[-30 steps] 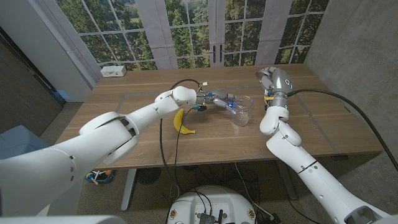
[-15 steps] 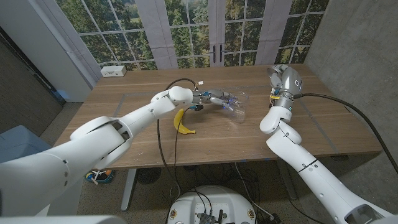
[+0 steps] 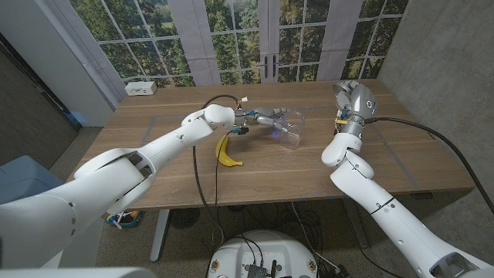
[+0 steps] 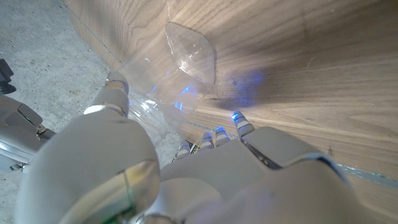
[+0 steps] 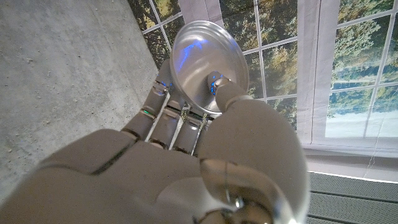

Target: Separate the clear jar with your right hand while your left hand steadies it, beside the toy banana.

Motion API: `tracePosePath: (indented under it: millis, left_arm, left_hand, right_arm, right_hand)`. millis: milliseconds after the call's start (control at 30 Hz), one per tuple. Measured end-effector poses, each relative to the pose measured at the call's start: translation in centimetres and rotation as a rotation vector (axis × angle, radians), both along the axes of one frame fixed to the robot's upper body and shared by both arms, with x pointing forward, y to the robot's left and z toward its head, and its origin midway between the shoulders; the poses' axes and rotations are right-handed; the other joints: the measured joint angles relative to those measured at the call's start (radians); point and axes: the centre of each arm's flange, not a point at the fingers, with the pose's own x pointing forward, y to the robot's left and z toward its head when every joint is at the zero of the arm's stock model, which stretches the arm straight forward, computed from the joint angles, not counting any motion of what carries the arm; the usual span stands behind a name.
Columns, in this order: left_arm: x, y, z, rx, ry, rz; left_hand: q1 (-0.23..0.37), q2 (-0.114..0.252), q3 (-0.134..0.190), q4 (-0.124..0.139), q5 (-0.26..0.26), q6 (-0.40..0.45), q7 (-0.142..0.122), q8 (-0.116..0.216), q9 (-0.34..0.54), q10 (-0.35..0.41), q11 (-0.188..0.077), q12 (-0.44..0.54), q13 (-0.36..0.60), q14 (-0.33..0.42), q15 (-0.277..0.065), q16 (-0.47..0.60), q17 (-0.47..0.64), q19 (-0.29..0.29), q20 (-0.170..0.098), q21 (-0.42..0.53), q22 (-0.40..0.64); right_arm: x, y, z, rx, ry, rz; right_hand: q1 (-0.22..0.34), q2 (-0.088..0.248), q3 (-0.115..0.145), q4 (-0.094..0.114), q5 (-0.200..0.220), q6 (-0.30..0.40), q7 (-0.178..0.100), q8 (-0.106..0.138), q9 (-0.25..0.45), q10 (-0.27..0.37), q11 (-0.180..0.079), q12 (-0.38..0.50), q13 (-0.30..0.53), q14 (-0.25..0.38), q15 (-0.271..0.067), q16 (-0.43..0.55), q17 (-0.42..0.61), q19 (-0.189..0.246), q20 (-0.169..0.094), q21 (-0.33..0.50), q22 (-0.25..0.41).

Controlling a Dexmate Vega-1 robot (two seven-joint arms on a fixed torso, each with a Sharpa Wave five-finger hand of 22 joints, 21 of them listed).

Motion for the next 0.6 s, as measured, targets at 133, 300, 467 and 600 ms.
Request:
tracePosePath:
  millis: [133, 300, 467, 600]
  left_arm:
    - [-0.3, 0.7, 0.2, 0.014, -0.001, 0.016]
    - [-0.8, 1.6, 0.5, -0.004, -0.006, 0.017]
    - [-1.4, 2.6, 0.9, -0.055, -0.01, 0.014]
    - [-1.6, 3.3, 0.7, -0.084, -0.009, 0.013]
  left_hand:
    - [-0.019, -0.019, -0.002, -0.007, -0.001, -0.004, 0.004, 0.0, -0.009, 0.0, 0.014, 0.0, 0.0, 0.0, 0.0, 0.0, 0.004, -0.043, -0.001, -0.002, 0.0]
    - [-0.068, -0.042, -0.02, 0.011, -0.004, -0.006, -0.001, 0.0, -0.013, 0.0, 0.014, 0.0, 0.0, 0.0, 0.0, -0.007, 0.005, -0.052, -0.006, -0.008, 0.0]
    - [-0.159, -0.043, -0.051, 0.044, -0.008, -0.003, -0.026, 0.002, -0.014, 0.0, 0.002, 0.0, 0.0, 0.0, 0.0, -0.007, 0.005, -0.052, -0.024, -0.008, 0.0]
    - [-0.242, -0.027, -0.07, 0.083, -0.008, -0.003, -0.044, 0.013, -0.014, 0.0, -0.032, 0.009, -0.005, -0.001, -0.019, 0.0, 0.005, -0.052, -0.05, -0.008, 0.0]
  right_arm:
    - [0.0, 0.3, 0.2, -0.002, 0.008, -0.001]
    - [0.1, 0.4, 0.2, 0.0, 0.033, -0.006]
    - [0.2, 0.7, 0.4, -0.006, 0.078, -0.001]
    - [0.7, 0.6, 0.0, -0.001, 0.143, -0.011]
  right_hand:
    - [0.0, 0.0, 0.0, 0.0, 0.0, 0.0, 0.0, -0.002, 0.0, 0.0, 0.0, 0.0, 0.003, 0.0, 0.0, 0.0, 0.0, 0.0, 0.0, 0.002, 0.0]
    - [0.0, 0.0, 0.0, 0.0, -0.004, 0.0, 0.0, -0.002, 0.0, 0.007, 0.0, 0.0, 0.004, 0.0, 0.0, 0.0, 0.005, 0.0, 0.0, 0.01, 0.0]
    - [-0.013, -0.013, 0.0, 0.001, -0.011, -0.016, 0.016, -0.002, 0.0, 0.032, 0.01, -0.001, 0.001, 0.022, -0.007, 0.0, 0.013, 0.01, -0.005, 0.031, 0.0]
    - [-0.022, -0.022, -0.006, 0.006, -0.015, -0.02, 0.024, -0.01, 0.0, 0.056, 0.005, -0.005, -0.004, 0.035, -0.013, 0.006, 0.015, 0.033, -0.004, 0.048, 0.003]
